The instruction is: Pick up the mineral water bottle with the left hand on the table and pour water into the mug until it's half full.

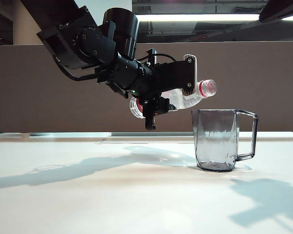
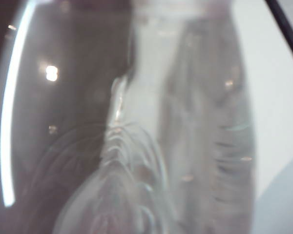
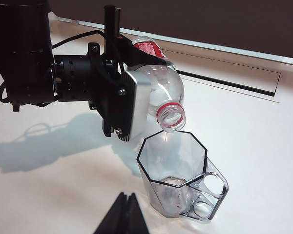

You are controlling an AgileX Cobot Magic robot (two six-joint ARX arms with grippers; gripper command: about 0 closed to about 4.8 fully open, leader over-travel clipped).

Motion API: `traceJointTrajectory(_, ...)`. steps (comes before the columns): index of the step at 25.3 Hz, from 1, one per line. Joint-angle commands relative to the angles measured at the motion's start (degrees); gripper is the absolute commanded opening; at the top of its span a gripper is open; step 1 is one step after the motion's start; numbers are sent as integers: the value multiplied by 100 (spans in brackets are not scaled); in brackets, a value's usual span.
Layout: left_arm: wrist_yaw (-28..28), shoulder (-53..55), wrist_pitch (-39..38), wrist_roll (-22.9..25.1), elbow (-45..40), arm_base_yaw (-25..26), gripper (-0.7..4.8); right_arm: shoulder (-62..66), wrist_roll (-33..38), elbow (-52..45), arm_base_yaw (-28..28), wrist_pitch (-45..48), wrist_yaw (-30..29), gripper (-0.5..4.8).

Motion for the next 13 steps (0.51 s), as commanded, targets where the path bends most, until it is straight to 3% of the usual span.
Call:
traceJointTrajectory(1, 22, -98, 337, 164, 46, -15, 182, -20, -22, 24, 2, 79, 7, -8)
traceJointTrajectory(13, 22, -98, 341, 422, 46, -15, 182, -20, -22, 24, 2, 79, 7, -8)
